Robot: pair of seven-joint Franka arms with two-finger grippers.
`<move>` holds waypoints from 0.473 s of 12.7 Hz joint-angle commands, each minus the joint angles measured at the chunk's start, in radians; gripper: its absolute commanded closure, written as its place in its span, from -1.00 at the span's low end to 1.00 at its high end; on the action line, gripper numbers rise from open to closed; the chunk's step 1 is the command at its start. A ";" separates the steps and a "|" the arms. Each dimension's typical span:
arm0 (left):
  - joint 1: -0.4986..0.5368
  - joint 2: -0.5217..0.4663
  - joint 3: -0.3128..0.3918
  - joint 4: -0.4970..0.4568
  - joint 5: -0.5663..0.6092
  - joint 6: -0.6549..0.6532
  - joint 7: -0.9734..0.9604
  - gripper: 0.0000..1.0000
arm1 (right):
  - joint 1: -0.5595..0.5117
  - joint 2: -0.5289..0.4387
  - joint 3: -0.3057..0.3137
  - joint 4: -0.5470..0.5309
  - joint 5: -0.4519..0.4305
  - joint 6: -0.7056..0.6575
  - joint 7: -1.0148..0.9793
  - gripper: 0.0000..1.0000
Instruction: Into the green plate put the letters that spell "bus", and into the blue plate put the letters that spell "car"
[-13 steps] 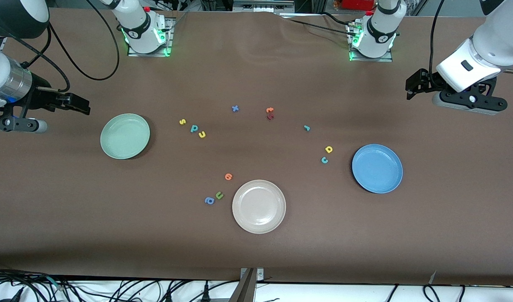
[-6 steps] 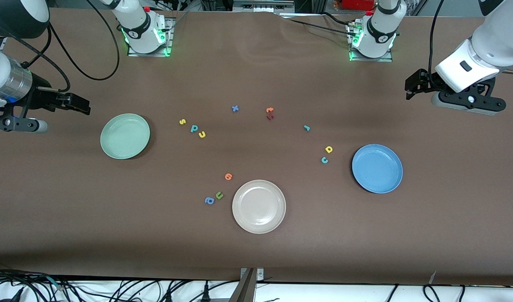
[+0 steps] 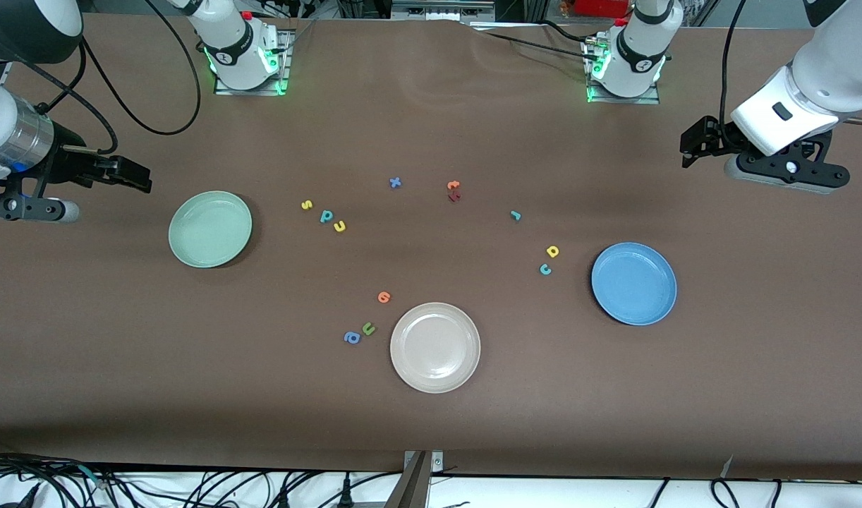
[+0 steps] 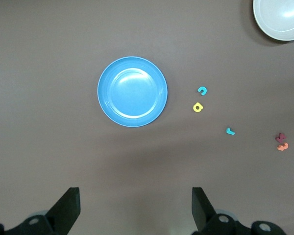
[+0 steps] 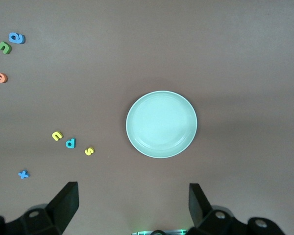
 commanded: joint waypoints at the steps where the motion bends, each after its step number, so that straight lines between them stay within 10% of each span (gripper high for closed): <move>1: -0.003 -0.013 0.004 -0.010 -0.013 -0.003 0.008 -1.00 | 0.004 -0.021 0.001 -0.017 -0.004 -0.002 0.016 -0.99; 6: -0.003 -0.002 0.004 -0.010 -0.013 0.001 0.020 -1.00 | 0.004 -0.021 0.001 -0.018 -0.004 -0.002 0.016 -0.99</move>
